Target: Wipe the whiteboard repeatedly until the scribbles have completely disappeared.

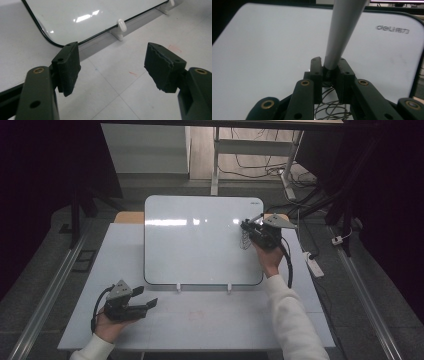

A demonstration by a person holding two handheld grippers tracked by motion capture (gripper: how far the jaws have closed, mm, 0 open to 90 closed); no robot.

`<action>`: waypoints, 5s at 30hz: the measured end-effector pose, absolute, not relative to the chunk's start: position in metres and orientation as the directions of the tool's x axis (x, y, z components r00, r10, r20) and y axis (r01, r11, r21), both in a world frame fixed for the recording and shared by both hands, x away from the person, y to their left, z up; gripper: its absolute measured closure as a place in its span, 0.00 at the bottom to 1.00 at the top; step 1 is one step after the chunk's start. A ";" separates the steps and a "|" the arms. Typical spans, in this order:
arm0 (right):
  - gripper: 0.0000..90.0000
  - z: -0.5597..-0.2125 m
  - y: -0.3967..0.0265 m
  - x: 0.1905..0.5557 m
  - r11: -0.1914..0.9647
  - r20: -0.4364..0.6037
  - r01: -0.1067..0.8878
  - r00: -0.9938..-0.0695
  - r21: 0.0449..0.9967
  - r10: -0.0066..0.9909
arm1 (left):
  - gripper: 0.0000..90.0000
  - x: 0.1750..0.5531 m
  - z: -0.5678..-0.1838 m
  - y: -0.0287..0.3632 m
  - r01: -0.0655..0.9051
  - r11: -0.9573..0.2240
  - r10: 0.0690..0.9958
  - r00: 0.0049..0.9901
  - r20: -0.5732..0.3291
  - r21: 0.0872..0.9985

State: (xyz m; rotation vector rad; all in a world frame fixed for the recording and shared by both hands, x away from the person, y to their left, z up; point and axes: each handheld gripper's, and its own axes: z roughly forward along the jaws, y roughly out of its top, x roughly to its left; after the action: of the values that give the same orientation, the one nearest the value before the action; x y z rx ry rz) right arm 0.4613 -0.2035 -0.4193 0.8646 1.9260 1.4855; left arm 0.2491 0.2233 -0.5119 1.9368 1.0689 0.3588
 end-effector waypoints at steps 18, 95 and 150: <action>0.86 -0.426 -0.211 0.454 0.143 -0.015 0.163 -0.605 0.976 0.796 | 0.33 0.250 -0.511 0.220 0.538 -0.256 0.791 0.595 -0.146 0.803; 0.86 -0.426 -0.222 0.453 0.108 0.006 0.163 -0.577 0.981 0.816 | 0.33 0.251 -0.511 0.215 0.532 -0.265 0.778 0.610 -0.147 0.804; 0.86 -0.440 -0.236 0.428 0.287 -0.108 0.174 -0.652 0.942 0.751 | 0.33 0.252 -0.510 0.217 0.532 -0.251 0.782 0.604 -0.155 0.808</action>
State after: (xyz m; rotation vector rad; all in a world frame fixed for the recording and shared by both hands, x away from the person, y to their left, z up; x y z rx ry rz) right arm 0.4283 -0.2360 -0.4396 0.8249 2.0122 1.3713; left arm 0.2520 0.2170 -0.5098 1.9304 1.0475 0.3496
